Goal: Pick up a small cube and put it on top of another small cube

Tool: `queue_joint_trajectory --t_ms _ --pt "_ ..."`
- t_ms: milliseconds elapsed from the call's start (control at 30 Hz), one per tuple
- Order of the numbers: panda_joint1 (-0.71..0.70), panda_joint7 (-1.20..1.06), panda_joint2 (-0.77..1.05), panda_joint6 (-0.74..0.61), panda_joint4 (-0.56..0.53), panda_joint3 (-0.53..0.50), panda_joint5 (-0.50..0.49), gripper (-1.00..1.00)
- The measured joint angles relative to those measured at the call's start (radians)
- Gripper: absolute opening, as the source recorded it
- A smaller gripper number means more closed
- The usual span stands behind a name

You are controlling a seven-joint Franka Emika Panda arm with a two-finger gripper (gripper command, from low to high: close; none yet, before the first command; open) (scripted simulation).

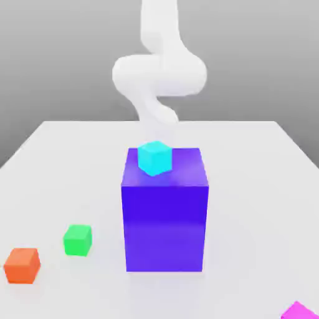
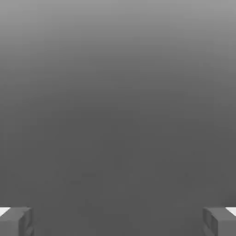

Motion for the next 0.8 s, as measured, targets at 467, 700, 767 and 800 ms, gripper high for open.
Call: queue_joint_trajectory --t_ms 467,700,767,800 --pt "-0.112 0.605 0.502 0.096 0.073 0.278 -0.132 0.00" --pt "-0.066 0.940 0.761 0.138 0.110 0.326 -0.251 0.00" --pt "-0.044 1.030 0.834 0.151 0.121 0.325 -0.276 0.00" --pt "-0.031 1.073 0.869 0.157 0.126 0.322 -0.286 0.00"
